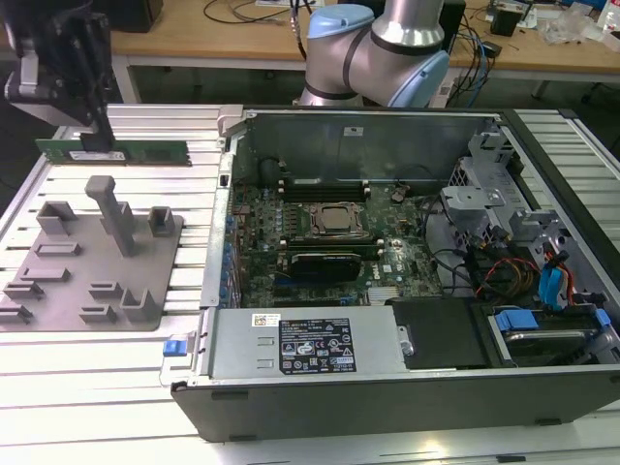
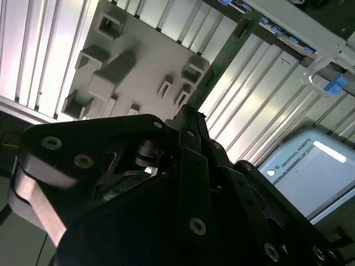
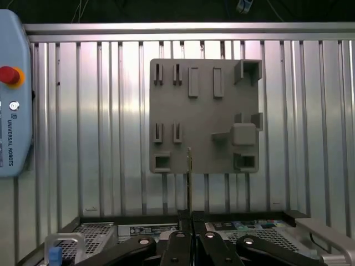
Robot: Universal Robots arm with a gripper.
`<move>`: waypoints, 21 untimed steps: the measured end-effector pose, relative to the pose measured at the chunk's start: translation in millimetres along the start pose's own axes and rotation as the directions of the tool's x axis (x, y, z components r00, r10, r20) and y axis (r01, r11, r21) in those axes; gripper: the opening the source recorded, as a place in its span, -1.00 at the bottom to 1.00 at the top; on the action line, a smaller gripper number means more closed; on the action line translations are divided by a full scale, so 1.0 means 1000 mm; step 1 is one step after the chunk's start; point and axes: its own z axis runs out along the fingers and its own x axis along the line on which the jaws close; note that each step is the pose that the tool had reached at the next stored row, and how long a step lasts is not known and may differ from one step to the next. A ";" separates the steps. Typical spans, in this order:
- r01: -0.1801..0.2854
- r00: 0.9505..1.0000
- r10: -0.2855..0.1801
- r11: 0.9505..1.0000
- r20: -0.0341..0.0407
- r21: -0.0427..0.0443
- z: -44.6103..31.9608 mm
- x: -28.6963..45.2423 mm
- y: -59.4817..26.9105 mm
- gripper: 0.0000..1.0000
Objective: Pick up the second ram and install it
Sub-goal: 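Pick up the second ram and move it above second insertion slot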
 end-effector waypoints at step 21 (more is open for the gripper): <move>0.000 1.000 0.000 1.000 0.000 0.000 0.0060 -0.0028 -0.1315 -0.81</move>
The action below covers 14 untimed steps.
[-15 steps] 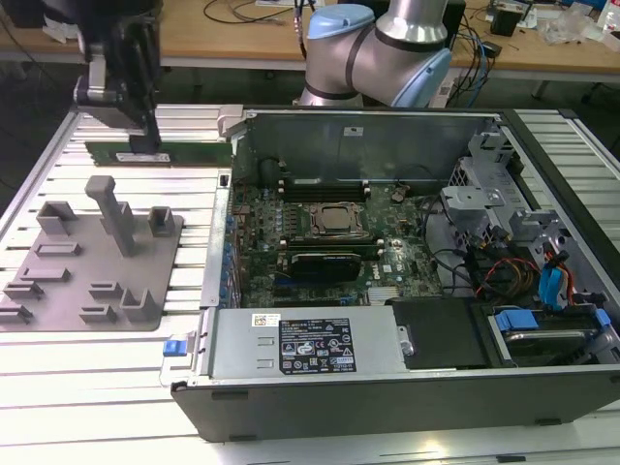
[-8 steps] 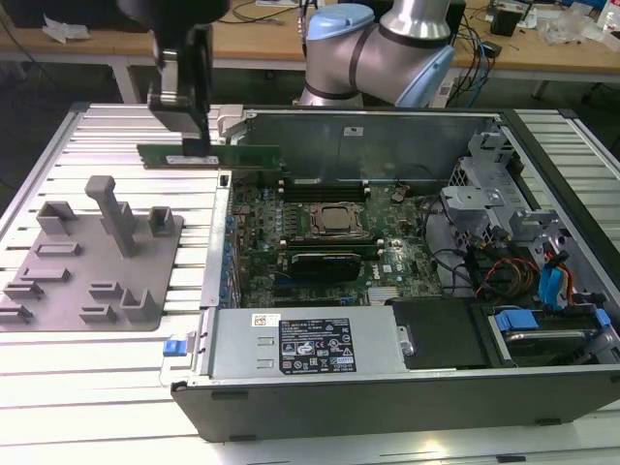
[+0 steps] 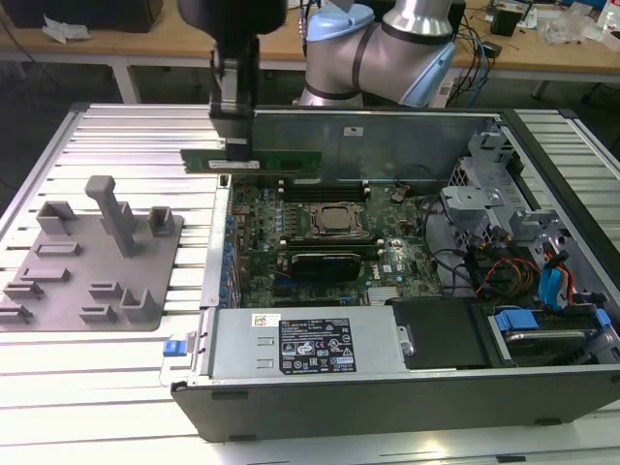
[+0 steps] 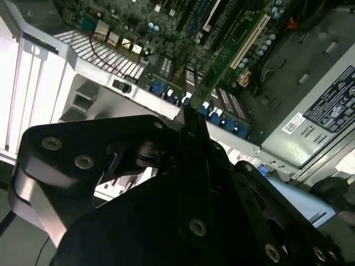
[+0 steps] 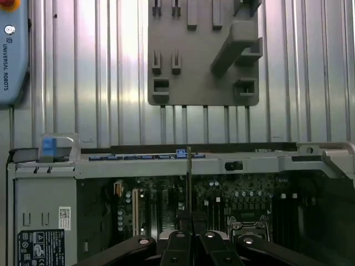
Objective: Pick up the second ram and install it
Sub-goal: 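Pick up the second ram and move it above second insertion slot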
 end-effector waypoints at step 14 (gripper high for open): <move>0.000 1.000 0.000 1.000 0.000 -0.004 0.0157 -0.0041 -0.0969 -0.81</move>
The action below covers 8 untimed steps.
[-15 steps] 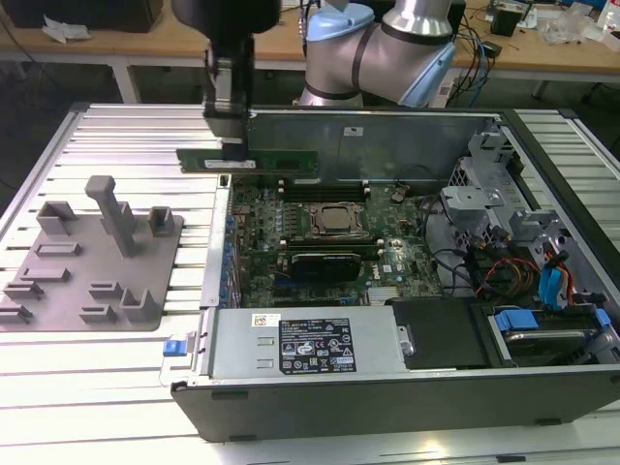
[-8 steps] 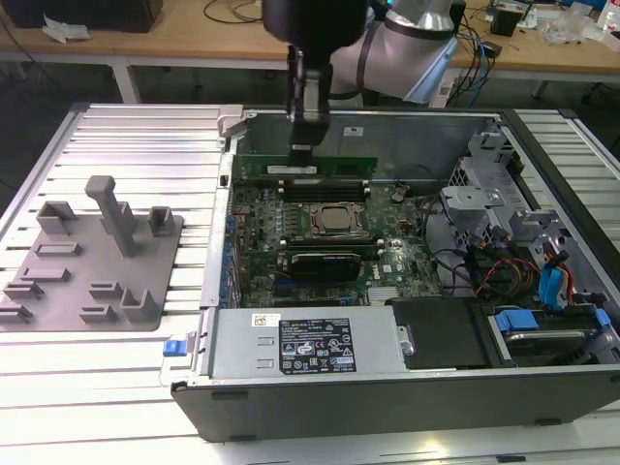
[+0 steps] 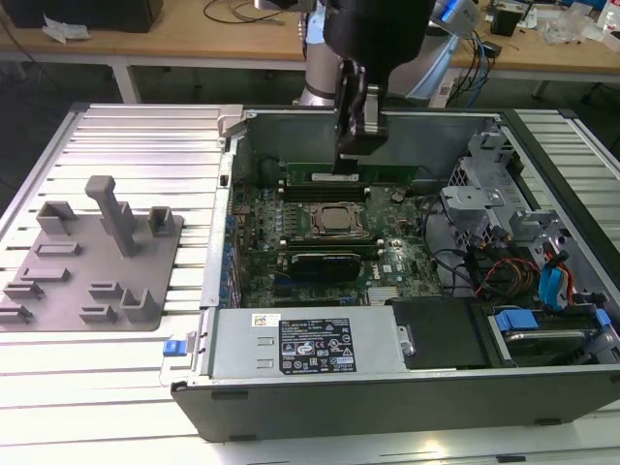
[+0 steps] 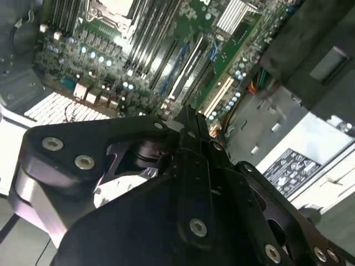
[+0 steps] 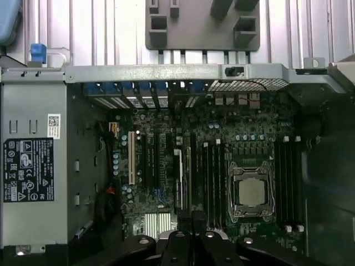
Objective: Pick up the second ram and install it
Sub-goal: 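Pick up the second ram and move it above second insertion slot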
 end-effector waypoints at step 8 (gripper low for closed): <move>0.007 1.000 -0.007 1.000 0.000 -0.001 0.0252 -0.0129 -0.0034 -0.81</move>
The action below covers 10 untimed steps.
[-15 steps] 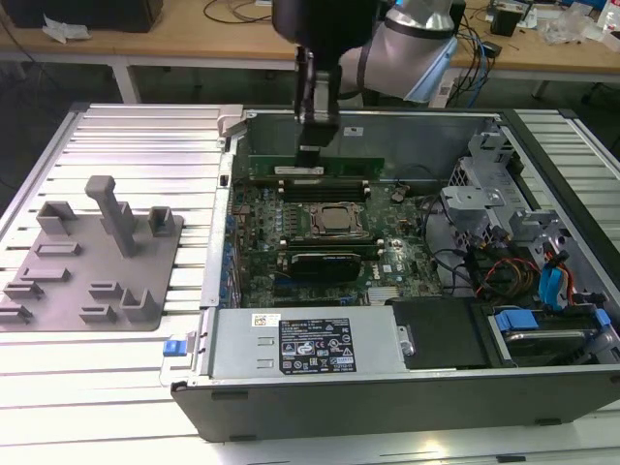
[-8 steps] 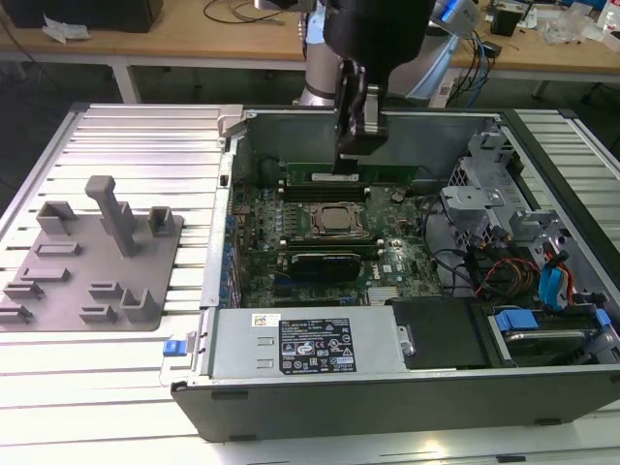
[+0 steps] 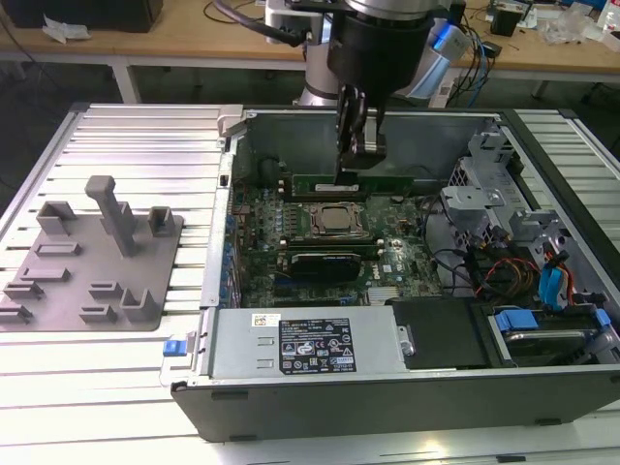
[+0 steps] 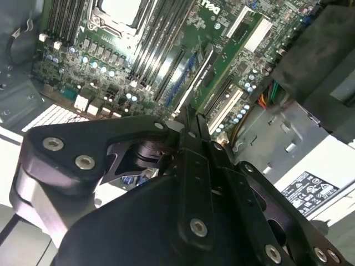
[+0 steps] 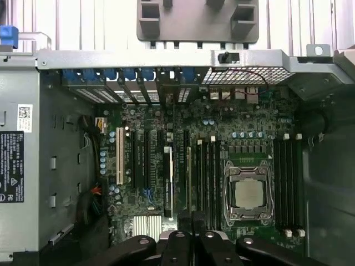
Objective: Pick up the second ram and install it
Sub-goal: 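Pick up the second ram and move it above second insertion slot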
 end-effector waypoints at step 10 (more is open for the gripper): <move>0.002 1.000 -0.002 1.000 0.000 0.000 0.0086 -0.0014 -0.0004 -0.81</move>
